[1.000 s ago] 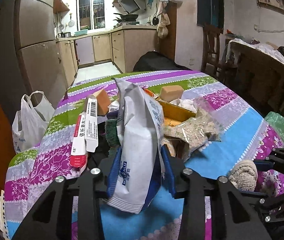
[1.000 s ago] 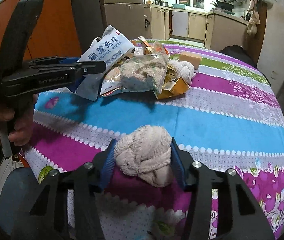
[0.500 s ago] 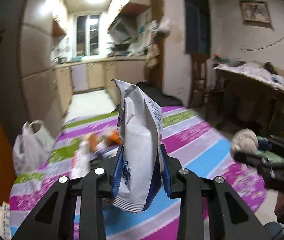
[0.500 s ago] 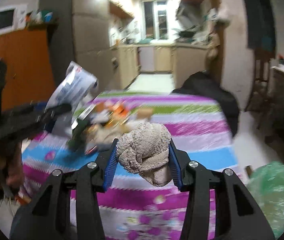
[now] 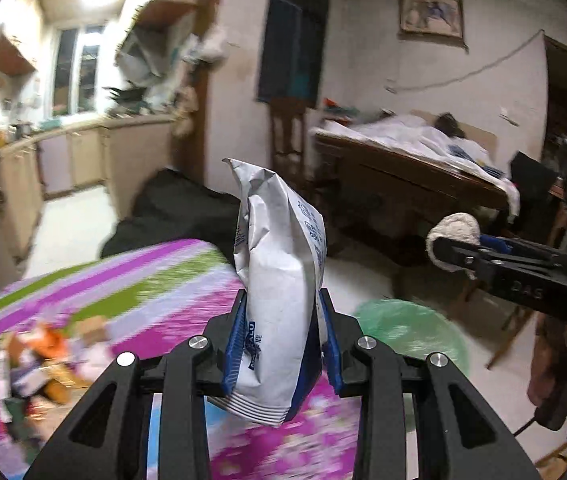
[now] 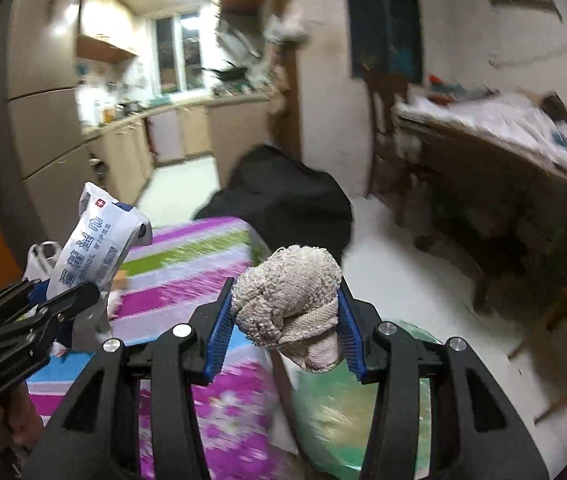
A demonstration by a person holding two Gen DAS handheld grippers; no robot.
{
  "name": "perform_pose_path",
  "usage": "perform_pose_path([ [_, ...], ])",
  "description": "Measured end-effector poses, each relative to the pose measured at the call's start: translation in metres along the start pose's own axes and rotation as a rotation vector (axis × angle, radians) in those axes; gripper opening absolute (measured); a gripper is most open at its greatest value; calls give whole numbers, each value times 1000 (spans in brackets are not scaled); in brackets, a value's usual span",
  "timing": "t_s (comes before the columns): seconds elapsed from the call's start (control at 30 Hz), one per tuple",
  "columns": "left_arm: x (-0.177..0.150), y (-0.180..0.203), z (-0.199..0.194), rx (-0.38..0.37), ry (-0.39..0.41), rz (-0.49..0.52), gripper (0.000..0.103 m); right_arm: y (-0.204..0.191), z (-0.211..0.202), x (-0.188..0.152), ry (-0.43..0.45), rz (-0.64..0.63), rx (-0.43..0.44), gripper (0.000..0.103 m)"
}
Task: Collect trash
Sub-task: 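Carry both items over the green bin and open both tools to drop them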
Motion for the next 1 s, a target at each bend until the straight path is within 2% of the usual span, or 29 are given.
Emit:
perform_pose_path([
  [0.13, 15, 41, 64, -79, -110, -7, 35, 52, 32, -2, -135, 34, -63, 45],
  [0.2, 16, 60, 101, -123, -191, -21, 35, 67, 45, -6, -192, 43, -76, 45],
  [0.3, 12, 77, 152, -173, -298, -36, 35, 89, 66, -19, -284, 64, -87, 45],
  [0.47, -8, 82, 203, -197, -412, -44, 35, 113, 98, -39, -409, 100, -96, 45],
  [0.8, -32, 83, 270, -191, -526, -65, 35, 142, 126, -79, -486, 136, -88, 46],
  [1.0, -39, 79, 283, -190, -545, -77, 35, 155, 133, -85, -491, 145, -73, 46],
])
Point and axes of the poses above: each gripper's, at about its wrist camera, not at the fingertips, and z roughly the way its jaws point, y to its right, x to its top, the point moved 1 cm from there along z, roughly the way its jaws point, and after that the axes turned 10 degrees about -x, right-handed, at the moved point
